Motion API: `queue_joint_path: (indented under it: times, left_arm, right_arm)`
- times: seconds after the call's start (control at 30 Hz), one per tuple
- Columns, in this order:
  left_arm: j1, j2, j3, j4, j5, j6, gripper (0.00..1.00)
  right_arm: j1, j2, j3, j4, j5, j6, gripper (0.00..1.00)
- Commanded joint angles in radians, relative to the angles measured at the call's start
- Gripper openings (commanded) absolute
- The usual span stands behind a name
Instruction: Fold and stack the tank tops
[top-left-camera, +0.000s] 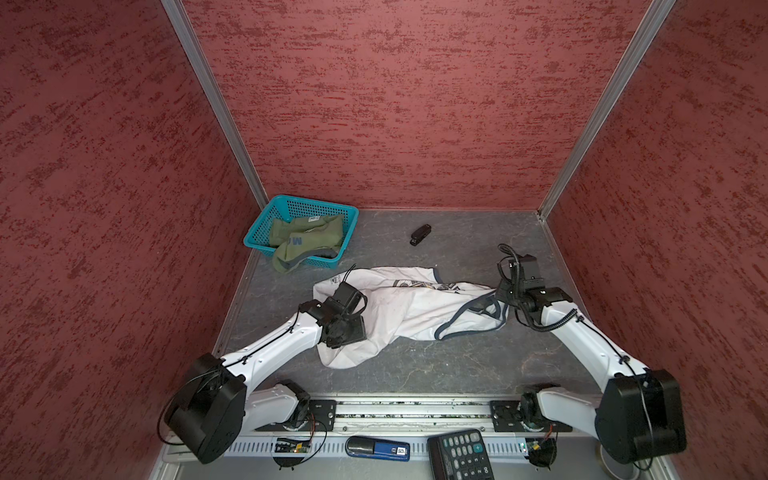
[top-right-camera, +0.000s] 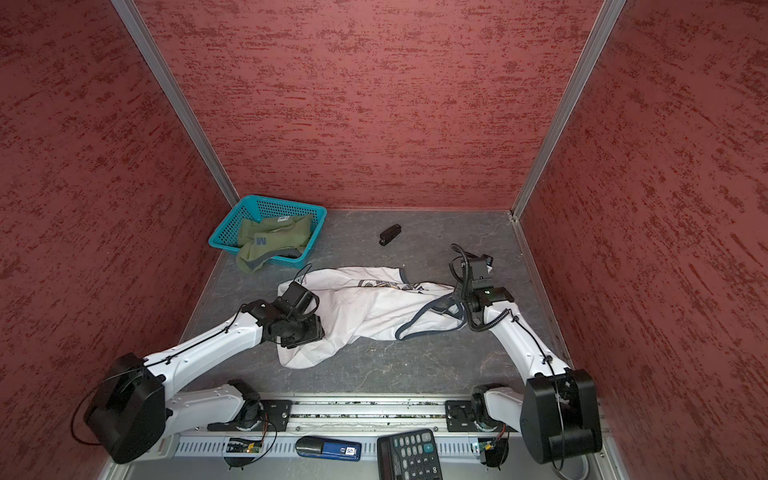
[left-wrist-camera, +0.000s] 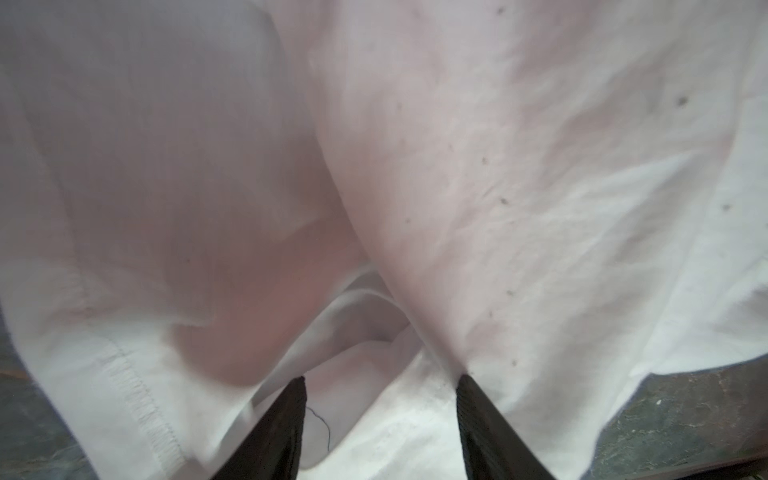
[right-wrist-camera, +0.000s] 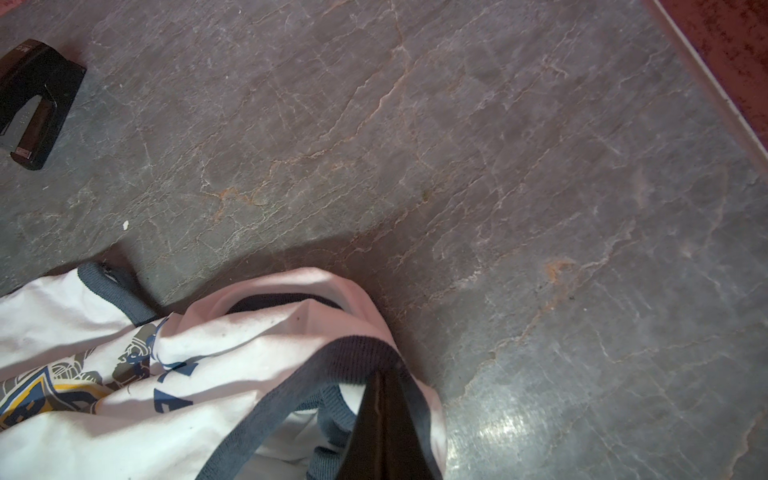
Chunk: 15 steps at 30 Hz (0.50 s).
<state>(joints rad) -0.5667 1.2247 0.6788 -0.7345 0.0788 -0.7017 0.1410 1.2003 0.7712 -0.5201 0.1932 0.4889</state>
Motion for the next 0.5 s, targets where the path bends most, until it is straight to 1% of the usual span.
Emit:
queue_joint_path:
  times: [0.0, 0.1, 0.2, 0.3, 0.47]
  left_arm:
    - [-0.005, 0.036, -0.004, 0.025, 0.019, 0.027, 0.57]
    - [-0.012, 0.066, -0.003, 0.045, 0.03, 0.031, 0.49]
    - [-0.025, 0.065, 0.003, 0.044, 0.025, 0.028, 0.34]
    - [-0.039, 0.016, 0.007, 0.034, 0.01, 0.024, 0.2]
    - [-0.038, -0.105, 0.037, -0.006, -0.055, 0.025, 0.02]
  right_arm:
    - [-0.006, -0.011, 0.003, 0.02, -0.012, -0.003, 0.0]
    - [-0.006, -0.014, 0.005, 0.015, -0.007, -0.006, 0.0]
    - [-0.007, -0.02, 0.007, 0.008, 0.005, -0.007, 0.0]
    - [-0.008, -0.029, 0.009, 0.003, 0.017, -0.007, 0.0]
    - [-0.014, -0.028, 0.023, 0.001, 0.024, -0.007, 0.0]
